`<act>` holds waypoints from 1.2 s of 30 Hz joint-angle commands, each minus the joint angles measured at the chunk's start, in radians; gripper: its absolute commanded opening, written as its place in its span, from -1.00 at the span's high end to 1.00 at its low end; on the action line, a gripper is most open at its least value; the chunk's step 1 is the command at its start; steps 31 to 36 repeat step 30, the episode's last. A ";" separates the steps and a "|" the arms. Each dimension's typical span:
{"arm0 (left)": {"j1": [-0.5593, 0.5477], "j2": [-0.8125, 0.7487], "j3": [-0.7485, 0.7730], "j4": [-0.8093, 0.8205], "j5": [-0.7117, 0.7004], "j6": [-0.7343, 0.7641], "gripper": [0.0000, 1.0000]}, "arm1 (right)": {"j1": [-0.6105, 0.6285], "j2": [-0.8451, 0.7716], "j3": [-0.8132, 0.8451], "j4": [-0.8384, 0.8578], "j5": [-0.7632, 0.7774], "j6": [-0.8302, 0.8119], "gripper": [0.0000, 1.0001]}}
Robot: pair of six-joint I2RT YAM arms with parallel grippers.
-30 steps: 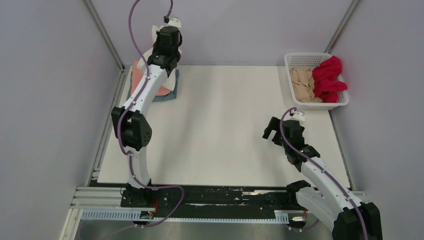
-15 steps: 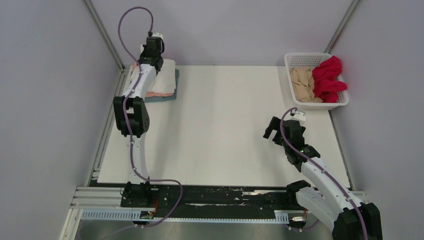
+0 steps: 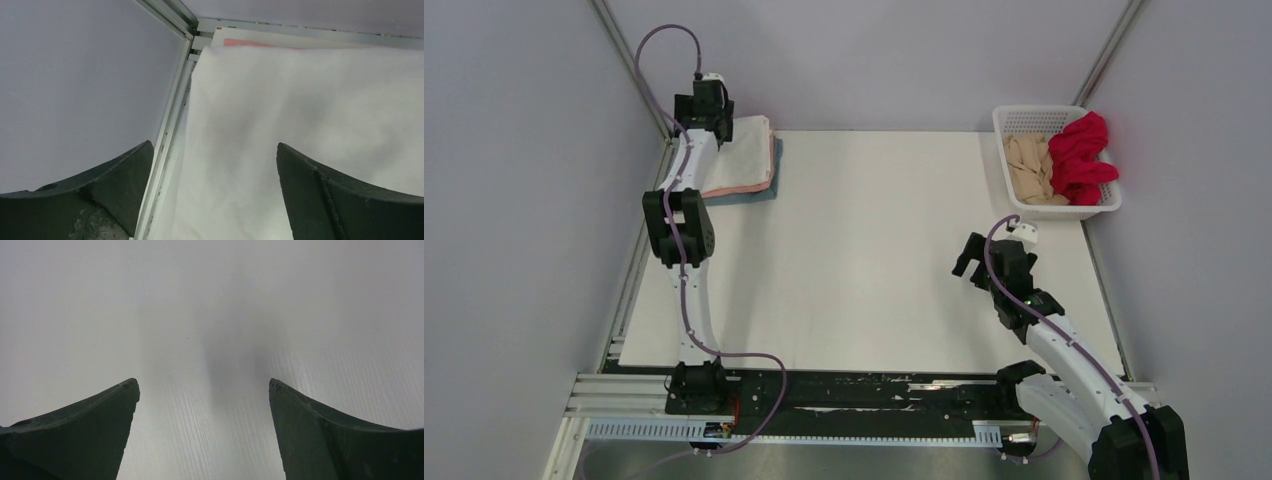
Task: Fold and stack the t-shirts
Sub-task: Put the neatly folded tshirt into the corner of the board with the left arm, then reset both arms
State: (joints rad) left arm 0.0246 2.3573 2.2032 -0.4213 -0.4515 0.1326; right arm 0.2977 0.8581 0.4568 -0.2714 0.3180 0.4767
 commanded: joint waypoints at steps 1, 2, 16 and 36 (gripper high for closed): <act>-0.002 -0.060 0.067 0.008 -0.055 -0.099 -1.00 | -0.003 -0.029 0.026 0.038 0.020 -0.003 -1.00; -0.002 -0.079 0.066 -0.018 -0.045 -0.113 -1.00 | -0.003 -0.035 0.026 0.038 0.018 -0.003 -1.00; -0.230 -0.933 -0.893 0.186 0.276 -0.621 -1.00 | -0.003 -0.204 -0.010 0.016 -0.096 0.029 -1.00; -0.474 -1.639 -1.686 0.098 0.182 -0.761 -1.00 | -0.002 -0.357 -0.078 -0.017 -0.090 0.079 -1.00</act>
